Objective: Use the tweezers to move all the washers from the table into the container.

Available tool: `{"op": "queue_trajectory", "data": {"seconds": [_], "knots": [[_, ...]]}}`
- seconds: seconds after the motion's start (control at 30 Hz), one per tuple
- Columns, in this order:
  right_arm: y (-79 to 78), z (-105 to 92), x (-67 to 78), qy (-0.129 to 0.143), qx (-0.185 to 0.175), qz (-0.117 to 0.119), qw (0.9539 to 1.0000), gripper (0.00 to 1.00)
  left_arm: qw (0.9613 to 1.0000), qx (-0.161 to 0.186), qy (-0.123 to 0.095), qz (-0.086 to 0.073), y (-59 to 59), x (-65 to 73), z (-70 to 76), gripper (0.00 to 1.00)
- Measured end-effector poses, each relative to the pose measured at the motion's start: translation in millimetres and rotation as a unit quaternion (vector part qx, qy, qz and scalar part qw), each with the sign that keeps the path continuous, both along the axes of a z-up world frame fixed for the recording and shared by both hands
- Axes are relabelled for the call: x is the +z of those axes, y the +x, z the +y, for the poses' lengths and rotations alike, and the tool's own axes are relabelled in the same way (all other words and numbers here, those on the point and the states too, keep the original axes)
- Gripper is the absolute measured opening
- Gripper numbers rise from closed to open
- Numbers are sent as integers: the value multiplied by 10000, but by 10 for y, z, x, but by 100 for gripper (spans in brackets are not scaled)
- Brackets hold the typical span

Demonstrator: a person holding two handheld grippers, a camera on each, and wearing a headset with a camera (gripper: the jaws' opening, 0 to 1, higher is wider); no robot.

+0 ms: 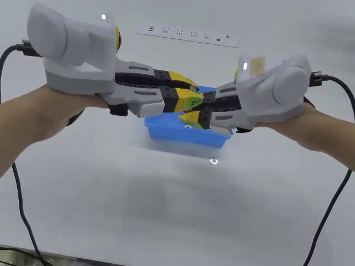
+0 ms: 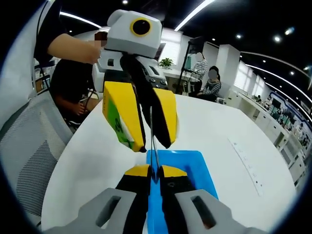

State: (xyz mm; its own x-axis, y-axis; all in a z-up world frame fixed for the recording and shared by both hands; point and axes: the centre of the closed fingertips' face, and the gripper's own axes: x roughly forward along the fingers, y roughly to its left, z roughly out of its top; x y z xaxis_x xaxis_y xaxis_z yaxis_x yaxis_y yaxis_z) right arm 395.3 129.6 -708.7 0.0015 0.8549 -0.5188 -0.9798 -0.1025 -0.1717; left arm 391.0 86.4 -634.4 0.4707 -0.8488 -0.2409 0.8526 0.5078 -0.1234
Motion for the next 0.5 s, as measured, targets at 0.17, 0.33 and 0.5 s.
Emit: {"op": "queue_trajectory", "data": {"seconds": [0.17, 0.33, 0.5], "knots": [[-10, 22, 10, 15, 15, 1, 10000, 8, 9999, 30, 89, -91, 2, 2, -24, 10], [-48, 16, -37, -89, 109, -72, 9999, 8, 9966, -164, 664, -463, -48, -26, -74, 8], [-33, 4, -29, -87, 77, -113, 9999, 9, 9959, -62, 721, -539, -12, -8, -58, 5]]}}
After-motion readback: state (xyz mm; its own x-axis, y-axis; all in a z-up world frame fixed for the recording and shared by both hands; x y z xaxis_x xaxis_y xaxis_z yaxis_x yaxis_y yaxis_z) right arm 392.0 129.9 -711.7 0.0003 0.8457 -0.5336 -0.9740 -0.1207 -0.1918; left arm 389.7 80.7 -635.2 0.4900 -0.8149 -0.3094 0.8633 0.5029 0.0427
